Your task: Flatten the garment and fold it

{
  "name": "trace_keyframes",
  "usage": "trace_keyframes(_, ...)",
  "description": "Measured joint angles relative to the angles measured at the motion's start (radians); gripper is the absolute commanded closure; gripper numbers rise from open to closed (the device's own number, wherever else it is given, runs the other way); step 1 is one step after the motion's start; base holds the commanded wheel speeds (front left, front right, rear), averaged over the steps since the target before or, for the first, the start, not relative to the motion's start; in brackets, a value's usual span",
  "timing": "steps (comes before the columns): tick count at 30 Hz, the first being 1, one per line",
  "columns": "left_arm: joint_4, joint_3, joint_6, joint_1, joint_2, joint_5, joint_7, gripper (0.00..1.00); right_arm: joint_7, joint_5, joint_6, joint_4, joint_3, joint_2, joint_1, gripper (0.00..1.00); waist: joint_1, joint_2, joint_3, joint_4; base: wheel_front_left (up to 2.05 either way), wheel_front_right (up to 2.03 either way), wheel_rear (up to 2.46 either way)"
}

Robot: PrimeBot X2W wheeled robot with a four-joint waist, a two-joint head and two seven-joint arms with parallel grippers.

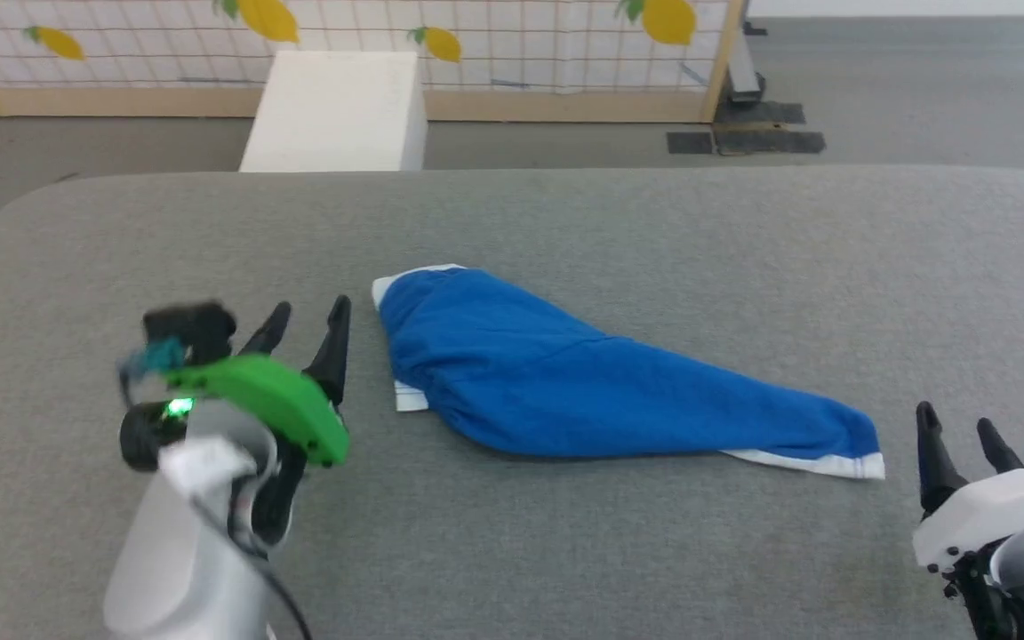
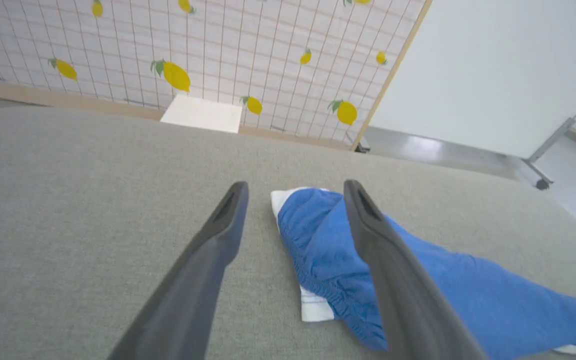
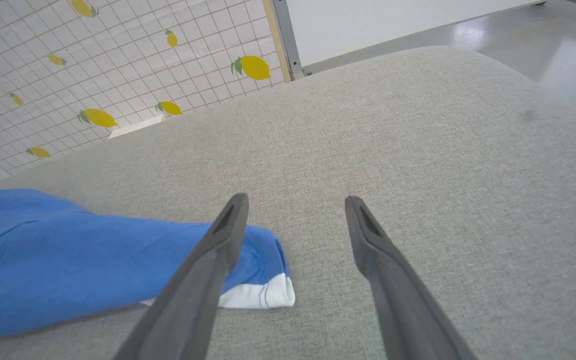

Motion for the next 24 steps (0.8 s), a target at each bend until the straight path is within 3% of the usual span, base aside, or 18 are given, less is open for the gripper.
trace_keyframes(5, 0.16, -0.019, 0.029, -0.153, 0.041, -0.055, 0.376, 0.0, 0.0, 0.003, 0.0, 0.005, 0.052, -0.001, -0.027, 0.0, 0.0, 0.0, 0.03, -0.071, 0.0, 0.0, 0.0)
trace_keyframes(10, 0.204, -0.051, 0.035, -0.189, 0.059, -0.061, 0.534, 0.0, -0.017, 0.008, 0.0, 0.017, 0.069, 0.0, -0.034, 0.0, 0.0, 0.0, 0.063, -0.137, 0.0, 0.0, 0.0)
trace_keyframes(13, 0.209, -0.053, 0.035, -0.187, 0.064, -0.064, 0.554, 0.04, -0.036, 0.011, 0.0, 0.026, 0.07, -0.001, -0.034, 0.0, 0.0, 0.0, 0.083, -0.168, 0.0, 0.0, 0.0)
trace_keyframes(14, 0.207, -0.052, 0.035, -0.186, 0.065, -0.065, 0.549, 0.79, -0.041, 0.011, 0.0, 0.03, 0.068, -0.001, -0.034, 0.0, 0.0, 0.0, 0.09, -0.177, 0.0, 0.0, 0.0)
trace_keyframes(15, 0.203, -0.049, 0.035, -0.185, 0.065, -0.066, 0.534, 1.0, -0.044, 0.01, 0.0, 0.034, 0.067, 0.0, -0.034, 0.0, 0.0, 0.0, 0.095, -0.182, 0.0, 0.0, 0.0)
trace_keyframes(24, 0.154, 0.014, 0.045, -0.189, 0.083, -0.103, 0.402, 1.0, -0.061, 0.006, 0.0, 0.077, 0.062, -0.001, -0.033, 0.0, 0.0001, 0.0, 0.101, -0.164, 0.0, 0.0, 0.0)
